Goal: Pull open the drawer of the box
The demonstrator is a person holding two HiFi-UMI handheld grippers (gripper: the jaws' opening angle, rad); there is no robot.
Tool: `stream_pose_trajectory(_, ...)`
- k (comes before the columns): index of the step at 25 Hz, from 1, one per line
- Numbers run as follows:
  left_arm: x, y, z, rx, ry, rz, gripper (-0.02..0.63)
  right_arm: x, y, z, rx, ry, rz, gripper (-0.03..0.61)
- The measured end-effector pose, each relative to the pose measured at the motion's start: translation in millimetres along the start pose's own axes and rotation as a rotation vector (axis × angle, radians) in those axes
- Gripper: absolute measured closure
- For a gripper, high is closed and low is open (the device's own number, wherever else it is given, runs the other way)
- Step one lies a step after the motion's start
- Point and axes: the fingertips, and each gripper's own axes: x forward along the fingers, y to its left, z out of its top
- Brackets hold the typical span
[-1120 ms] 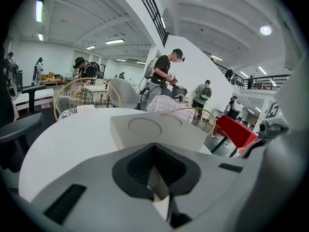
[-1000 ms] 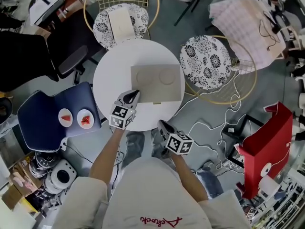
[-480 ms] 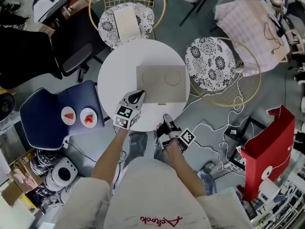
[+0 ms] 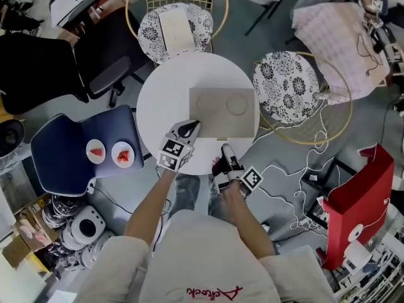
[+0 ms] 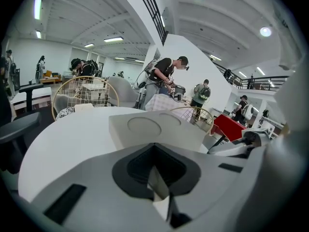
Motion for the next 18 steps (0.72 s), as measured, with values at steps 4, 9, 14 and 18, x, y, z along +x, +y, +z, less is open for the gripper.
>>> stream_pose_trajectory(4, -2, -2, 4, 0.012, 0.022, -0.004, 0.603, 11, 3, 6, -0.015, -0.014, 0.002, 0.462)
stream_pose_trajectory(9, -1, 1, 2, 0.006, 0.009, -0.011, 0.603, 16, -1, 5, -0.021, -0.010, 0.001, 0.463)
stream_pose_trajectory(14, 0, 0, 1, 0.012, 0.009, -0.019, 0.603, 22, -3, 8, -0.034, -0.024, -0.004, 0.519)
stream_pose_trajectory(18, 0, 1, 1, 0.010, 0.007, -0.019, 0.602, 23, -3, 8, -0.050, -0.024, 0.006, 0.540)
